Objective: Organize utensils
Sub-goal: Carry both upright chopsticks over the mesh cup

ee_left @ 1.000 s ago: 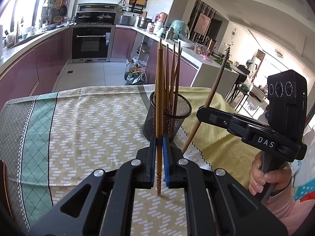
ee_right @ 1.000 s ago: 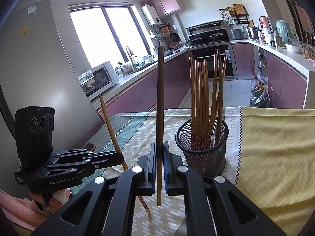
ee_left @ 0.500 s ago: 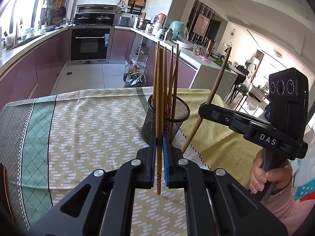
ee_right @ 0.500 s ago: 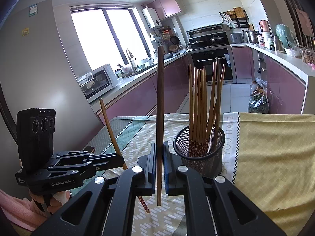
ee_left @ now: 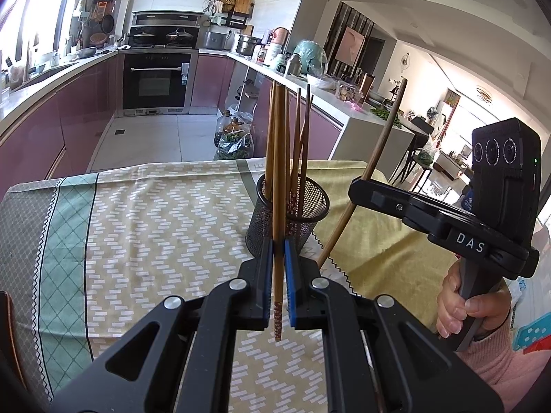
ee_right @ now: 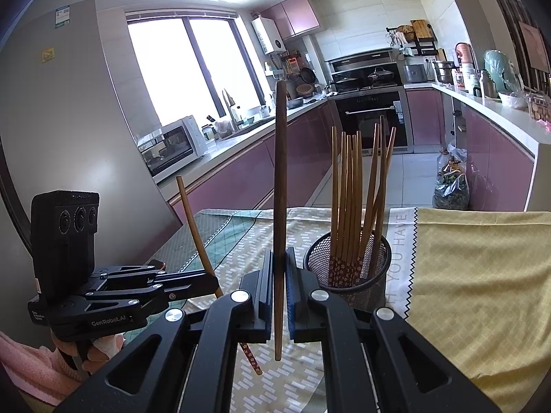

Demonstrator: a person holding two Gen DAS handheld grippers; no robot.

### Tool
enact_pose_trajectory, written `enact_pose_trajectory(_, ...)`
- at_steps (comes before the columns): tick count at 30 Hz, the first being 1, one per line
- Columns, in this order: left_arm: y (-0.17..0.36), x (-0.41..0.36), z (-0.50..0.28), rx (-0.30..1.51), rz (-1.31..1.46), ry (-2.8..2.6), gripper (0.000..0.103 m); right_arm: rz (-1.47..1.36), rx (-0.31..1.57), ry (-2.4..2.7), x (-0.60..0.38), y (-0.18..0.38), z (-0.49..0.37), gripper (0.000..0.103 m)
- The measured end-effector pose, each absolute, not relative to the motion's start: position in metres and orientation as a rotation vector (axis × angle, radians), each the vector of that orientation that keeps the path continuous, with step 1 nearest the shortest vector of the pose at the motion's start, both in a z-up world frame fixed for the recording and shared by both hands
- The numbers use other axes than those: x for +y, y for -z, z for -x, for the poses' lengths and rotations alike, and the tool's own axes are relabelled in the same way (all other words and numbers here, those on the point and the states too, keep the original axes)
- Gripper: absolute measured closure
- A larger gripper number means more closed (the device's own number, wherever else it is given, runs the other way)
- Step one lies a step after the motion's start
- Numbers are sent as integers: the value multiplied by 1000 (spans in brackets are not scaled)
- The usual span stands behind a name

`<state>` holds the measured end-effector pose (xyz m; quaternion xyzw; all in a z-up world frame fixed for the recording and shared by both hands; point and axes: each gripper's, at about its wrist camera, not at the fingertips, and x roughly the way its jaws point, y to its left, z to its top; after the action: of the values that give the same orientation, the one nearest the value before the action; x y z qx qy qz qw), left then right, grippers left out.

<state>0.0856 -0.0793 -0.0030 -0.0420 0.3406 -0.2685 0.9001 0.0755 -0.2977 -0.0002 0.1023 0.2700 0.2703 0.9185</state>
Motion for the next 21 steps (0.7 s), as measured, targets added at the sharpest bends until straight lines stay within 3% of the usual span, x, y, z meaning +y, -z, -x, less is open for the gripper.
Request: enact_pose_trajectory(21, -3, -81, -88, 685, 78, 556, 96, -195, 533, -555, -300, -8, -75, 97)
